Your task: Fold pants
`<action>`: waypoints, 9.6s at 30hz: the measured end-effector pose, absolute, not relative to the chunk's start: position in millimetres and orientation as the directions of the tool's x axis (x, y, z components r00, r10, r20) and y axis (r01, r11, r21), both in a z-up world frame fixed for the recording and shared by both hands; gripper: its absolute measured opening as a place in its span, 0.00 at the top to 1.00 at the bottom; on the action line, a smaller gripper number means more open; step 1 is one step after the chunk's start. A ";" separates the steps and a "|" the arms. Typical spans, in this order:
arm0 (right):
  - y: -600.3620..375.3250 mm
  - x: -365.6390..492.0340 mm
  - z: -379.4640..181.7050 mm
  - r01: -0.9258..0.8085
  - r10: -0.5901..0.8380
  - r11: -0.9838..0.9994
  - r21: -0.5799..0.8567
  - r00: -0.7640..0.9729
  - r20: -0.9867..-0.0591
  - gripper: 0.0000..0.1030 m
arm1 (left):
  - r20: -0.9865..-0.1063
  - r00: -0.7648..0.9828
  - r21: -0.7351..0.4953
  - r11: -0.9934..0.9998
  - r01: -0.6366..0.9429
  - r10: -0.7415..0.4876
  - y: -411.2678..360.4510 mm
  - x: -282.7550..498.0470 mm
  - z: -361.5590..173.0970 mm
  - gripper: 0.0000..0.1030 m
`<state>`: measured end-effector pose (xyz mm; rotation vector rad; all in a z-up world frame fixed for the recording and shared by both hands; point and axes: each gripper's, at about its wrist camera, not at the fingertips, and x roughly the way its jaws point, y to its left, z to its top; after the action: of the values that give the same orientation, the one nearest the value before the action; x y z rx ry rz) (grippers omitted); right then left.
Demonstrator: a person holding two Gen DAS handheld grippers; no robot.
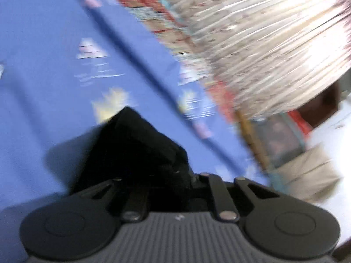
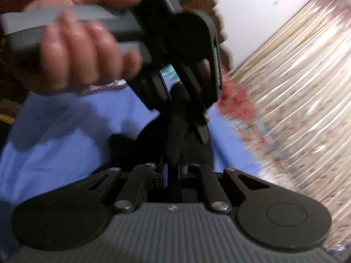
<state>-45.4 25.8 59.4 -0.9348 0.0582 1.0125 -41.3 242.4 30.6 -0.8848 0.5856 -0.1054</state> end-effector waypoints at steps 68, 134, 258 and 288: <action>-30.5 34.1 54.1 -0.714 0.621 0.608 0.346 0.157 -0.768 0.68 | -0.674 0.728 -0.525 0.772 -0.358 -0.121 207.2 -57.1 6.6 0.37; -114.6 37.1 68.5 -0.423 0.616 0.775 0.471 0.333 -0.714 0.66 | -0.718 0.689 -0.320 0.927 -0.196 -0.102 130.3 -17.2 23.3 0.41; -305.8 -12.8 66.2 0.120 0.083 0.961 0.248 0.732 -0.676 0.37 | -0.771 0.600 -0.273 0.962 -0.009 -0.213 25.0 -15.9 40.4 0.22; -306.0 -15.9 56.6 0.122 0.070 0.966 0.226 0.722 -0.689 0.35 | -0.806 0.561 -0.246 0.969 -0.026 -0.189 23.2 -12.6 21.7 0.21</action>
<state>-15.9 -306.0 56.6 0.2650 0.7664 -0.0292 -12.6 23.2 21.7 -0.2410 0.9732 -0.0971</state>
